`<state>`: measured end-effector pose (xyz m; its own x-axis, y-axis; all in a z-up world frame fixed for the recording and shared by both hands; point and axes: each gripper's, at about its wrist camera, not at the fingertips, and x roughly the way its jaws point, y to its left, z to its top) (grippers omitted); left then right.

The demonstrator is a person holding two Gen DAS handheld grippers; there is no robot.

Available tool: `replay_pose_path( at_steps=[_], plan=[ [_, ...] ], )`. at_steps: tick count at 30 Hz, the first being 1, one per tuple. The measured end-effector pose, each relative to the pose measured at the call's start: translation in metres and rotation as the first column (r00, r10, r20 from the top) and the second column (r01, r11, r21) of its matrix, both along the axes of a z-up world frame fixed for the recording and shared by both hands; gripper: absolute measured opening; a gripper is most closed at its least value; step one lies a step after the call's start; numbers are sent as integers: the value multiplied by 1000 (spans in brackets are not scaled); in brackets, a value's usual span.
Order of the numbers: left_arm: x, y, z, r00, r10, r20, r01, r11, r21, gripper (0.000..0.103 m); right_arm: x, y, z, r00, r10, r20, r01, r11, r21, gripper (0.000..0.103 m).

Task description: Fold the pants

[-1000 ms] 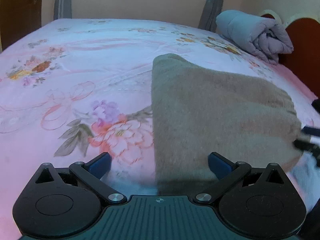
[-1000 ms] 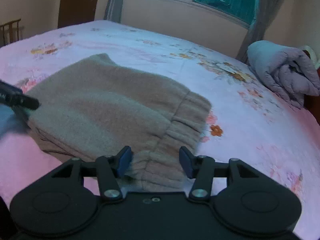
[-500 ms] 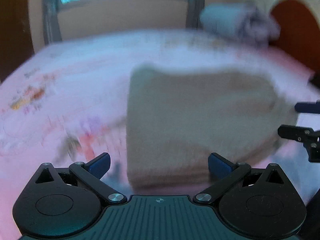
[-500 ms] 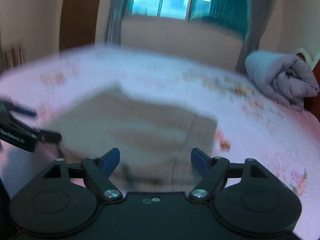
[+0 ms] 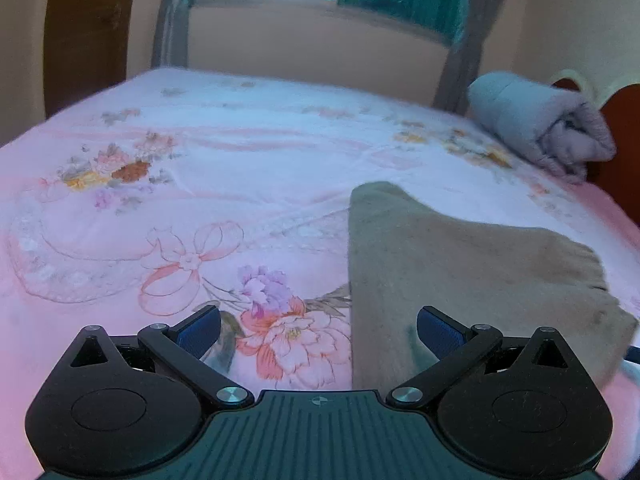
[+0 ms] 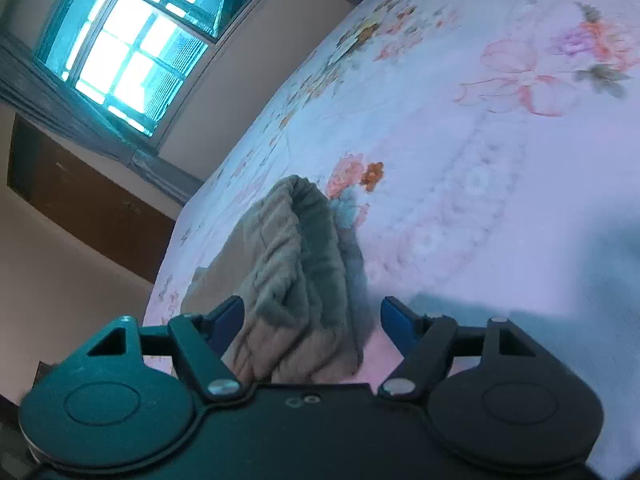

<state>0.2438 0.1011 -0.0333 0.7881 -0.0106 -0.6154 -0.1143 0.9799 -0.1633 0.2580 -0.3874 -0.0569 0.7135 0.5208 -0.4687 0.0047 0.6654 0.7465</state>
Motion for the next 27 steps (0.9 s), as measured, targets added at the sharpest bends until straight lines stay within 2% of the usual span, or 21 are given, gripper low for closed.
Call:
replay_pose_path(
  at_steps=[2, 6, 8, 15, 24, 27],
  plan=[
    [18, 0, -10, 998, -25, -57, 21, 997, -80, 103, 12, 5, -4, 1000, 18, -17, -17, 1000, 22, 66],
    [40, -4, -23, 994, -67, -83, 52, 984, -172, 103, 39, 9, -19, 994, 97, -52, -90, 989, 121, 66],
    [52, -3, -26, 991, -98, -87, 78, 975, -207, 103, 47, 10, -25, 989, 126, -79, -114, 984, 137, 66],
    [86, -3, -36, 974, -198, -112, 169, 960, -225, 103, 65, 11, -39, 976, 197, -87, -176, 963, 203, 65],
    [117, 4, -43, 963, -227, -146, 175, 937, -302, 103, 76, 10, -38, 963, 257, -82, -234, 948, 214, 64],
    [116, 0, -44, 957, -253, -144, 204, 936, -287, 103, 79, 11, -40, 962, 261, -83, -239, 948, 212, 64]
  ],
)
